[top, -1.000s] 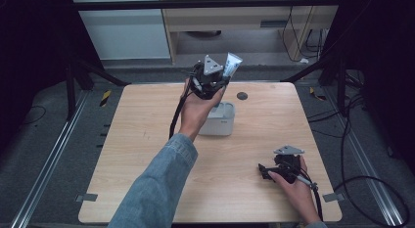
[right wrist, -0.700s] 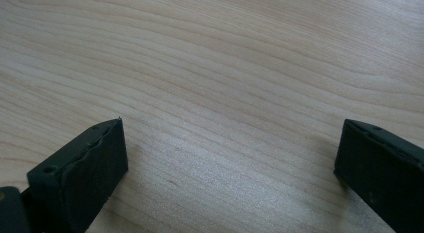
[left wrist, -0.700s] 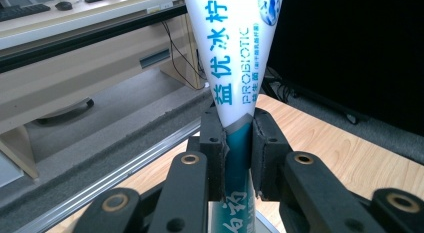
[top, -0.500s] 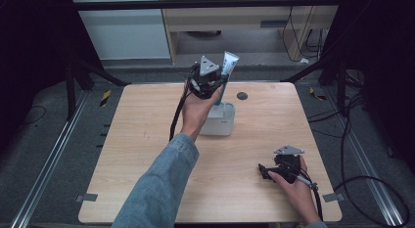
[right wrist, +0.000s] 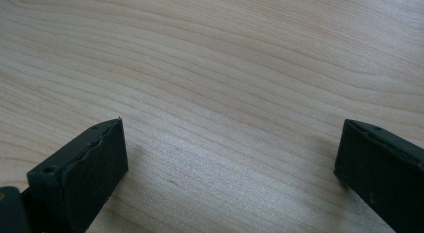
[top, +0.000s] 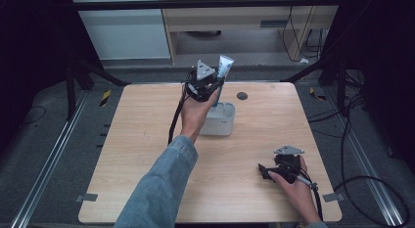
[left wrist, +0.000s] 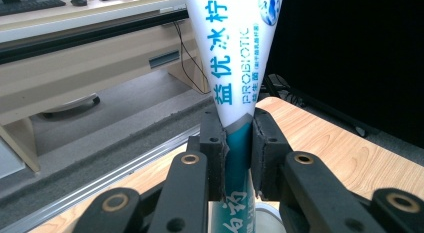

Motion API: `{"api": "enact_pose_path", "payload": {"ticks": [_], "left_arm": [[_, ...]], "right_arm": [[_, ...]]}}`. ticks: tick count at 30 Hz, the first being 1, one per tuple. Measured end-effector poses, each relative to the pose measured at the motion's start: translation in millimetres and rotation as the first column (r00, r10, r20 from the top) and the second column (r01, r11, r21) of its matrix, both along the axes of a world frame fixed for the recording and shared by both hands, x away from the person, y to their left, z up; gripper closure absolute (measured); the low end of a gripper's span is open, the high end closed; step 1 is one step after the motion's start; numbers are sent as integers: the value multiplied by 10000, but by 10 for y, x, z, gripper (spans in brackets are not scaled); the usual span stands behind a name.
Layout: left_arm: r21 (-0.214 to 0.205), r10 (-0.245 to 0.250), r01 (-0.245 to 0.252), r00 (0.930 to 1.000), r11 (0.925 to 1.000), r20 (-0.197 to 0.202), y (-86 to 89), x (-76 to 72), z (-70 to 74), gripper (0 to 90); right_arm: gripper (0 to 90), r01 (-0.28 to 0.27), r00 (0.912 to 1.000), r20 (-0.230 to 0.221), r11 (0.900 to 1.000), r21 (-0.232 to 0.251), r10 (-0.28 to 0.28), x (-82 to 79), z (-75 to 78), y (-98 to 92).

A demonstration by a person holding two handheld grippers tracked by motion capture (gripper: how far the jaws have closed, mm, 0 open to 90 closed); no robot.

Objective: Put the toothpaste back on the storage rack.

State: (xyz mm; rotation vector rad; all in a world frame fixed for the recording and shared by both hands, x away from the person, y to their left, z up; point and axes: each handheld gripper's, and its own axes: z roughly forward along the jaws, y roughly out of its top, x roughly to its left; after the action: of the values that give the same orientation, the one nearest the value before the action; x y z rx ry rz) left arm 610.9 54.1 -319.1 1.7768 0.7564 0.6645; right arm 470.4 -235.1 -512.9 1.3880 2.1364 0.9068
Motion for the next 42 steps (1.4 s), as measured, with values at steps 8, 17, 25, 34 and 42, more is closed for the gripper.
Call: {"api": "enact_pose_path", "payload": {"ticks": [8, 17, 25, 34, 42], "left_arm": [[-32, 135, -135, 9998, 9999, -157, 23, 66, -121, 778], [-111, 250, -255, 9989, 9996, -408, 53, 120, -270, 778], [33, 168, -166, 9976, 9999, -672, 52, 138, -444, 777], [-64, 170, -178, 9941, 9998, -1067, 84, 176, -582, 777], [66, 95, -88, 9929, 9999, -1187, 60, 172, -671, 776]], "right_arm": [[7, -5, 10000, -11, 10000, 14, 5, -1, 1, 0], [7, -16, 10000, 7, 10000, 0, 16, 0, 1, -1], [7, -23, 10000, 21, 10000, 24, 23, 1, 0, -1], [7, -9, 10000, 2, 10000, 25, 9, -1, 2, 0], [7, -4, 10000, -7, 10000, 26, 4, -1, 2, 0]]}}
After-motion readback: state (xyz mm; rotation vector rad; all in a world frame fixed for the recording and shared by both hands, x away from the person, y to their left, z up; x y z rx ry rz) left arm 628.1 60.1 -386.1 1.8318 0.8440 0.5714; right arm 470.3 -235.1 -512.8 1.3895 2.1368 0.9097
